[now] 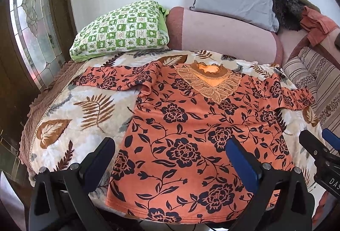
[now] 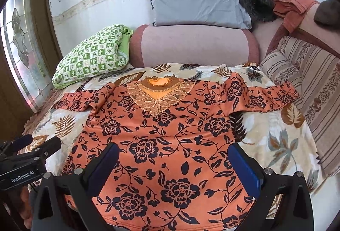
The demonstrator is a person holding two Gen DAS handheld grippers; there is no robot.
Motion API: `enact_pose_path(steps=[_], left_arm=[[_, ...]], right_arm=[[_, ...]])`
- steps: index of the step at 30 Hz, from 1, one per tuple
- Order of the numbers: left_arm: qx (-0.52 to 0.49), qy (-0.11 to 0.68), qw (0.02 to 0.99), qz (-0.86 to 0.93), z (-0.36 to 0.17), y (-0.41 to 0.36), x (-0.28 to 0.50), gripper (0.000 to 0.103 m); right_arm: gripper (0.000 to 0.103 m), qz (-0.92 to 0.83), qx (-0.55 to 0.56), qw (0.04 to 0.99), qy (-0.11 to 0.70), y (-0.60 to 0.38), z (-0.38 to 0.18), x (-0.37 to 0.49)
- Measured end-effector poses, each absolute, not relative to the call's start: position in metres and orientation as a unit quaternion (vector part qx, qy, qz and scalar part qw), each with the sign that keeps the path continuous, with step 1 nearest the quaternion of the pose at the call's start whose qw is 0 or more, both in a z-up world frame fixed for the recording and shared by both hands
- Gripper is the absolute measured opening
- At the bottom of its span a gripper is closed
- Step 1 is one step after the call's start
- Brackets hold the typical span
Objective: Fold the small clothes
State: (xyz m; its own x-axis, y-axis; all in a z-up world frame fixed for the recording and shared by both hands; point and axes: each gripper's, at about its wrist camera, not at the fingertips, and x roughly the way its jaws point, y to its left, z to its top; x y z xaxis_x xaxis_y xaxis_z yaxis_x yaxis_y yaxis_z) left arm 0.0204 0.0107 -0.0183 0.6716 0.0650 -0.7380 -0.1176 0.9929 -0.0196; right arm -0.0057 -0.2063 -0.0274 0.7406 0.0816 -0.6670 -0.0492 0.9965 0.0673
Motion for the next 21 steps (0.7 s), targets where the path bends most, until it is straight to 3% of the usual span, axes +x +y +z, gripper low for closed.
enact_pose_path(steps=[21], left_arm=[[-0.048, 0.422, 0.903, 0.060, -0.034, 0.026, 0.029, 0.103]], right_arm=[[0.103, 0.026, 0.046, 0.926, 0.374, -0.218, -0.035, 0.008]])
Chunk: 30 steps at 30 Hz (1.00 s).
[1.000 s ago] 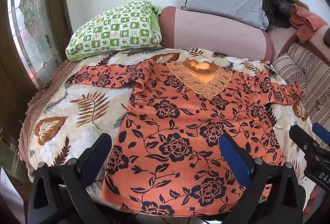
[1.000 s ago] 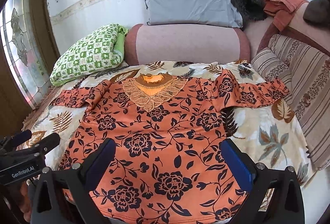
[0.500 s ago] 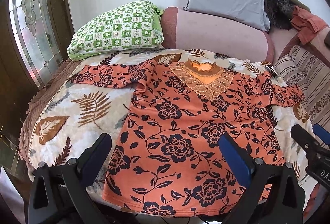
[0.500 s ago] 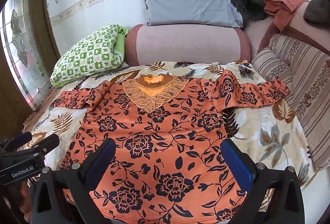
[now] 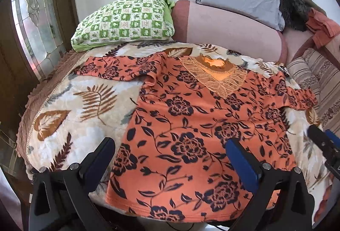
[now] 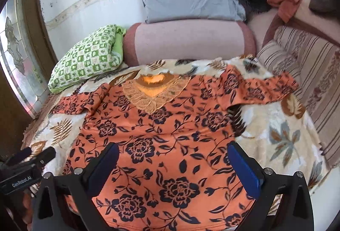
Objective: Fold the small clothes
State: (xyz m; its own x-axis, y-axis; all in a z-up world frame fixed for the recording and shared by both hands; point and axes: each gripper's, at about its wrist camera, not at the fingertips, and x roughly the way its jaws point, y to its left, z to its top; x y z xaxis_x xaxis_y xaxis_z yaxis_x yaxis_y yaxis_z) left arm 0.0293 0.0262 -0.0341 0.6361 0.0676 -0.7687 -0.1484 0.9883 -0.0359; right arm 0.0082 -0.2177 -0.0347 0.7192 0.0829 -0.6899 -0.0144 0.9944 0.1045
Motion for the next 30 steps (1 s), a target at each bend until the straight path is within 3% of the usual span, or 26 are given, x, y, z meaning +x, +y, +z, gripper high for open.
enact_pose_path(steps=[30], left_arm=[[-0.028, 0.426, 0.902, 0.058, -0.038, 0.022, 0.062, 0.103]], right_arm=[[0.103, 0.032, 0.038, 0.924, 0.379, -0.206, -0.038, 0.041]])
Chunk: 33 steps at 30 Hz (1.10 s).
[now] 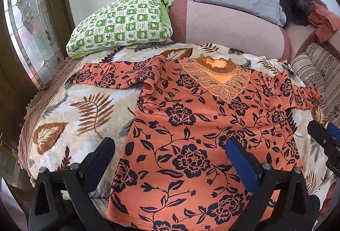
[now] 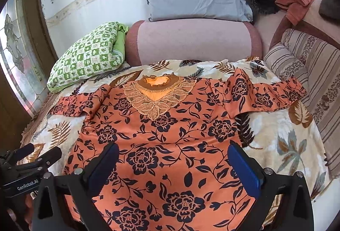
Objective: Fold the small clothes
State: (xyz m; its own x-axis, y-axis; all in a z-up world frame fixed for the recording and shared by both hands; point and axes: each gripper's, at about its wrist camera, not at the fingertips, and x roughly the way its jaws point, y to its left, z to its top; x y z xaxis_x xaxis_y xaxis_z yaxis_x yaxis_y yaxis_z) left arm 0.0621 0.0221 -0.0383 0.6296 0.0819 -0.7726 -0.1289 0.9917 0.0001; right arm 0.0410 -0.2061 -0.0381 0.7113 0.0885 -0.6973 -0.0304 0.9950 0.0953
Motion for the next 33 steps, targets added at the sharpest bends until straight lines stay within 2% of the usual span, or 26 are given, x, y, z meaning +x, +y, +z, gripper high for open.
enact_pose_path(steps=[6, 11, 17, 24, 26, 31, 33], left_arm=[[-0.028, 0.428, 0.901, 0.057, -0.040, 0.024, 0.067, 0.103], [-0.046, 0.445, 0.893, 0.052, -0.058, 0.037, 0.076, 0.103], [-0.051, 0.492, 0.866, 0.071, -0.106, 0.054, 0.093, 0.103], [-0.047, 0.510, 0.856, 0.075, -0.139, 0.055, 0.116, 0.103], [-0.053, 0.503, 0.860, 0.072, -0.143, 0.055, 0.124, 0.103], [-0.058, 0.495, 0.864, 0.066, -0.148, 0.051, 0.141, 0.103], [-0.057, 0.488, 0.868, 0.063, -0.150, 0.048, 0.148, 0.103]], right_arm=[[0.103, 0.038, 0.043, 0.924, 0.377, -0.209, -0.039, 0.048], [0.103, 0.042, 0.103, 0.911, 0.397, -0.246, -0.055, 0.058], [0.103, -0.020, 0.229, 0.892, 0.390, -0.368, -0.085, 0.083], [0.102, -0.101, 0.443, 0.814, 0.361, -0.557, -0.151, 0.146], [0.093, -0.109, 0.474, 0.800, 0.352, -0.587, -0.162, 0.163], [0.092, -0.133, 0.489, 0.793, 0.338, -0.637, -0.181, 0.213], [0.089, -0.140, 0.494, 0.788, 0.340, -0.648, -0.191, 0.228]])
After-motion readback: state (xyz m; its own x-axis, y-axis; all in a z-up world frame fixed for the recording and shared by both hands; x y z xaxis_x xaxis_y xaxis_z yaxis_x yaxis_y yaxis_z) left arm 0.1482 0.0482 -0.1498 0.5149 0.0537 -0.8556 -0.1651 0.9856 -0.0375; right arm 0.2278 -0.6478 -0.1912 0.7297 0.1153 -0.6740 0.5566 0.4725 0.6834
